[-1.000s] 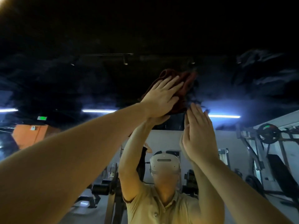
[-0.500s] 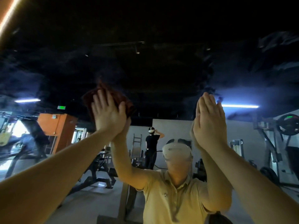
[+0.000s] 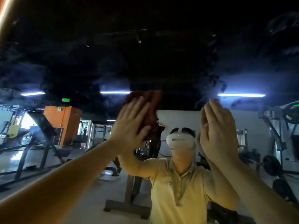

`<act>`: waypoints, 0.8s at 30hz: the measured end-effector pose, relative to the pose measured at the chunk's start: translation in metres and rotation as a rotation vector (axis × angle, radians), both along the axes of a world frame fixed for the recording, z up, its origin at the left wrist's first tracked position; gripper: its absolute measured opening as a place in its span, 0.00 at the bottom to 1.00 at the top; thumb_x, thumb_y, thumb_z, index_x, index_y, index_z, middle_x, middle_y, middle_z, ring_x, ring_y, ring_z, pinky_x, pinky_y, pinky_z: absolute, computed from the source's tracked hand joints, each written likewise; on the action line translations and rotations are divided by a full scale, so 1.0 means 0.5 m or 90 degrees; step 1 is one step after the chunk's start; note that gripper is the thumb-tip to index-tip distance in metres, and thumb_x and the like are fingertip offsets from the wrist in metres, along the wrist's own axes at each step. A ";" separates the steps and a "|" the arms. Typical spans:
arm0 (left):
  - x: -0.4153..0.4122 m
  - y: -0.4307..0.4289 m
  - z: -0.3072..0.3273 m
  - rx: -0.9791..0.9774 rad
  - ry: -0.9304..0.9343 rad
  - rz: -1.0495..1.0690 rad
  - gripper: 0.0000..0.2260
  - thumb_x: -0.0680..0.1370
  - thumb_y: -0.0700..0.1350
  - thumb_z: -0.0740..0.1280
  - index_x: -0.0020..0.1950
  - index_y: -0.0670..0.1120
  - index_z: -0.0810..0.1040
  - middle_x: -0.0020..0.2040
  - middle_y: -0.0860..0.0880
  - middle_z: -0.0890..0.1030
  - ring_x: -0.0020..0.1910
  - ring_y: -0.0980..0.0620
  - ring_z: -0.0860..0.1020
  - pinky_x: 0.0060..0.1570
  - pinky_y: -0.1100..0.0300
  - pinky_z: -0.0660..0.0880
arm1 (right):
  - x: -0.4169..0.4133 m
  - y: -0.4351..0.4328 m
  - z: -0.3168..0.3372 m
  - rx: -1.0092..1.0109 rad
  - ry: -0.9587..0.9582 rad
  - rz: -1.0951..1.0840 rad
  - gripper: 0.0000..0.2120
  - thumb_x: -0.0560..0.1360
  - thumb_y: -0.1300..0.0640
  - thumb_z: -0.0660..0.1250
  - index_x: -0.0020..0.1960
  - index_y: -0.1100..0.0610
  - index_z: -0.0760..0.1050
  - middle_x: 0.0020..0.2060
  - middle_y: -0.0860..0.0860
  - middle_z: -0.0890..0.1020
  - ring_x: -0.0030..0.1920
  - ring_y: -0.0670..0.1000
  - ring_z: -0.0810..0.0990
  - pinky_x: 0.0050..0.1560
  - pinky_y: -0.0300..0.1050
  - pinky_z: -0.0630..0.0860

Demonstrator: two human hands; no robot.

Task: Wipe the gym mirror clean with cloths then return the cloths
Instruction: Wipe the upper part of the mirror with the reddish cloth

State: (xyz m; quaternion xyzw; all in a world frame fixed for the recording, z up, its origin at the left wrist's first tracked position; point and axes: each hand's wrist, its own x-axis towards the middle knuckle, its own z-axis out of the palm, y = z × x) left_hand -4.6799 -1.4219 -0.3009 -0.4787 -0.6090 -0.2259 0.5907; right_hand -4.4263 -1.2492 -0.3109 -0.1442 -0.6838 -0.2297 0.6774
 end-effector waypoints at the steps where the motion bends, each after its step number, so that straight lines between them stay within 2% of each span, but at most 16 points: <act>1: -0.038 -0.041 -0.019 0.033 -0.063 0.019 0.35 0.84 0.67 0.47 0.87 0.53 0.46 0.87 0.50 0.43 0.85 0.46 0.43 0.82 0.37 0.48 | 0.004 0.000 -0.013 0.000 -0.016 -0.029 0.30 0.80 0.53 0.49 0.79 0.65 0.65 0.80 0.61 0.65 0.80 0.61 0.62 0.80 0.63 0.58; 3: -0.073 -0.088 -0.057 0.114 -0.210 0.045 0.37 0.83 0.69 0.43 0.87 0.50 0.45 0.87 0.47 0.43 0.85 0.45 0.43 0.82 0.38 0.47 | 0.028 0.010 -0.040 -0.021 -0.026 -0.085 0.31 0.81 0.52 0.49 0.80 0.65 0.62 0.81 0.62 0.62 0.82 0.61 0.59 0.81 0.61 0.53; 5: -0.035 -0.066 -0.063 0.213 -0.349 0.043 0.39 0.82 0.69 0.41 0.86 0.45 0.44 0.86 0.43 0.43 0.85 0.42 0.42 0.82 0.37 0.47 | 0.067 0.027 -0.064 -0.082 -0.010 -0.133 0.31 0.81 0.51 0.53 0.81 0.66 0.60 0.81 0.64 0.59 0.82 0.64 0.58 0.81 0.64 0.54; 7: 0.060 0.009 -0.056 0.257 -0.388 0.013 0.39 0.82 0.67 0.41 0.86 0.43 0.44 0.86 0.41 0.41 0.85 0.41 0.41 0.82 0.37 0.45 | 0.109 0.041 -0.089 -0.145 -0.022 -0.163 0.33 0.82 0.50 0.53 0.81 0.67 0.57 0.81 0.66 0.58 0.82 0.65 0.56 0.80 0.66 0.56; 10: 0.236 0.156 -0.070 0.197 -0.230 -0.042 0.36 0.85 0.64 0.46 0.86 0.46 0.41 0.86 0.43 0.40 0.85 0.42 0.40 0.83 0.42 0.41 | 0.152 0.067 -0.121 -0.130 -0.121 -0.173 0.31 0.85 0.48 0.47 0.83 0.63 0.52 0.83 0.62 0.52 0.84 0.61 0.49 0.82 0.64 0.52; 12: 0.348 0.248 -0.089 0.123 -0.127 -0.069 0.34 0.86 0.61 0.49 0.87 0.46 0.44 0.86 0.43 0.42 0.85 0.42 0.41 0.83 0.42 0.42 | 0.170 0.078 -0.128 -0.114 -0.162 -0.126 0.32 0.82 0.49 0.43 0.84 0.61 0.53 0.84 0.59 0.52 0.84 0.58 0.47 0.83 0.62 0.50; 13: 0.389 0.282 -0.100 0.079 -0.080 -0.072 0.33 0.86 0.59 0.50 0.87 0.45 0.46 0.86 0.42 0.44 0.85 0.42 0.42 0.83 0.42 0.43 | 0.177 0.081 -0.126 -0.112 -0.165 -0.093 0.33 0.80 0.51 0.43 0.83 0.61 0.55 0.84 0.58 0.54 0.84 0.57 0.48 0.83 0.61 0.50; 15: 0.421 0.303 -0.118 -0.012 0.001 -0.072 0.31 0.87 0.55 0.52 0.86 0.44 0.50 0.86 0.41 0.47 0.85 0.41 0.44 0.83 0.43 0.44 | 0.182 0.083 -0.122 -0.120 -0.157 -0.050 0.32 0.80 0.56 0.50 0.83 0.61 0.57 0.83 0.58 0.57 0.84 0.57 0.50 0.83 0.62 0.50; 17: 0.384 0.272 -0.135 -0.075 0.070 -0.067 0.30 0.87 0.55 0.53 0.86 0.45 0.52 0.86 0.41 0.50 0.85 0.40 0.47 0.83 0.43 0.44 | 0.175 0.073 -0.127 -0.124 -0.137 -0.054 0.30 0.80 0.59 0.53 0.82 0.62 0.59 0.82 0.59 0.60 0.84 0.59 0.53 0.82 0.63 0.52; 19: 0.307 0.220 -0.164 -0.092 0.095 -0.056 0.30 0.87 0.57 0.52 0.86 0.46 0.53 0.86 0.41 0.51 0.85 0.40 0.49 0.83 0.43 0.45 | 0.149 0.052 -0.146 -0.121 -0.107 -0.073 0.30 0.80 0.57 0.52 0.81 0.63 0.62 0.81 0.61 0.63 0.82 0.61 0.57 0.82 0.63 0.54; 24: 0.069 0.055 -0.278 -0.030 -0.005 0.018 0.33 0.86 0.63 0.49 0.87 0.47 0.50 0.86 0.42 0.48 0.85 0.41 0.45 0.83 0.41 0.44 | 0.041 -0.027 -0.235 -0.091 -0.105 -0.067 0.29 0.83 0.52 0.49 0.82 0.61 0.60 0.82 0.60 0.59 0.83 0.60 0.56 0.82 0.63 0.53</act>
